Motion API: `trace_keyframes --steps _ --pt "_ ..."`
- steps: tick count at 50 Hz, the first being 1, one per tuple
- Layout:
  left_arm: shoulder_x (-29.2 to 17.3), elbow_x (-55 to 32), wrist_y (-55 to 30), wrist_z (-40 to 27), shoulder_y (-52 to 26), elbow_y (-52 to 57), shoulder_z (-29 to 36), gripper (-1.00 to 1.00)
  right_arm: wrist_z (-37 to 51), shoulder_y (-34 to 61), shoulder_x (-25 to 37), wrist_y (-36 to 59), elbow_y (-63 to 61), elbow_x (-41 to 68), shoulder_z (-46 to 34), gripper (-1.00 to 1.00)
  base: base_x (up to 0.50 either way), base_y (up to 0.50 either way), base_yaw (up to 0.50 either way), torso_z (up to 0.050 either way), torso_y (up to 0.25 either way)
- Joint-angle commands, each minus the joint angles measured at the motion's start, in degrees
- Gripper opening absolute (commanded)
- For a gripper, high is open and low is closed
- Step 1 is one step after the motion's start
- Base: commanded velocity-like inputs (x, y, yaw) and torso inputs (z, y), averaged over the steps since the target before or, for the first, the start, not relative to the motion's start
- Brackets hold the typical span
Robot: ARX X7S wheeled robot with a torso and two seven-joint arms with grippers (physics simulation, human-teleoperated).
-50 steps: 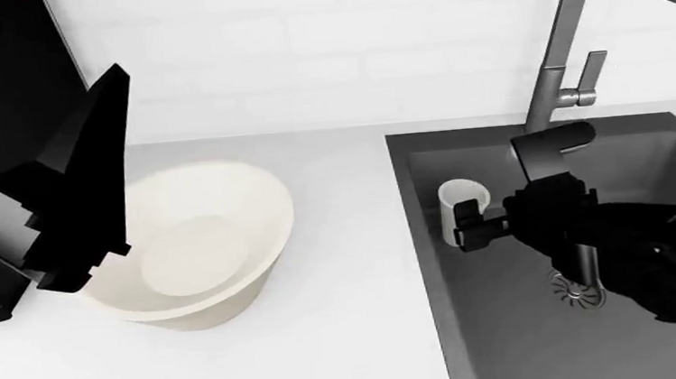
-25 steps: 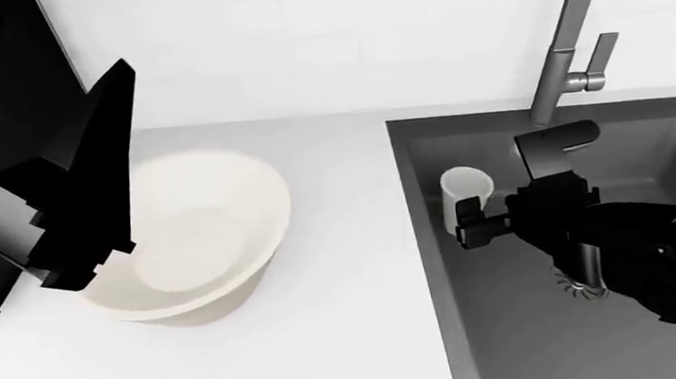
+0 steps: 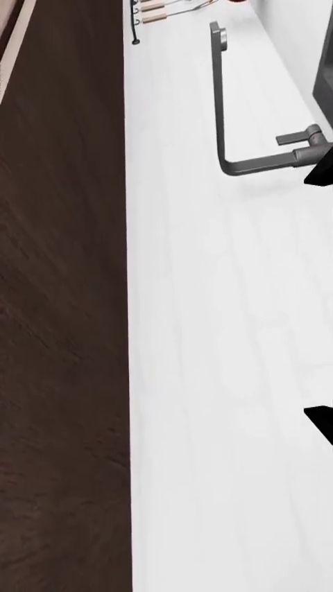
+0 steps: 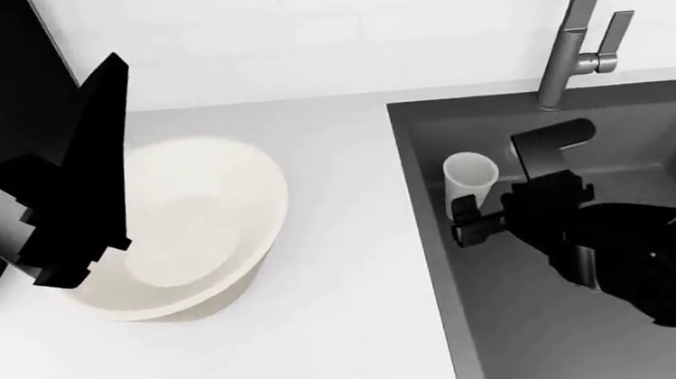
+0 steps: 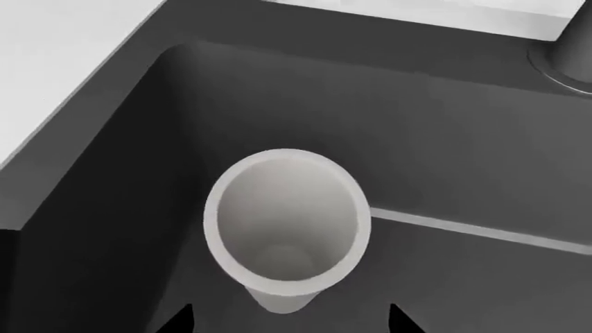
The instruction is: Pick the cup and bowl from the sink and place them on the counter for drying.
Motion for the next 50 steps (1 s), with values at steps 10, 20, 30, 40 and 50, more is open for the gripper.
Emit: trace_keyframes --steps 10,20,30,40,50 --pt "0.69 0.72 0.0 0.0 0.28 0.0 -0.36 1.0 -2.3 -0.66 -1.78 -4.4 1.75 -3.41 -0.15 1.0 0.0 0.0 0.0 0.0 0.0" --pt "0.69 0.63 0.0 0.0 0.24 0.0 -0.58 1.0 -1.97 -0.68 -3.08 -5.41 4.45 -3.83 0.3 1.0 0.0 0.0 0.0 0.0 0.0" --pt "-0.12 -0.11 0.0 0.0 0.21 0.0 -1.01 1.0 -1.71 -0.97 -4.16 -6.33 6.61 -4.0 0.74 1.0 0.0 0.0 0.0 0.0 0.0" --pt "-0.4 -0.27 0.0 0.0 0.22 0.0 -1.19 1.0 -3.3 -0.42 -6.01 -6.94 9.08 -4.64 0.57 1.0 0.0 0.0 0.0 0.0 0.0" --pt "-0.36 -0.4 0.0 0.0 0.26 0.0 -1.2 1.0 -3.55 -0.5 -6.17 -7.05 9.46 -4.6 0.7 1.0 0.0 0.0 0.0 0.0 0.0"
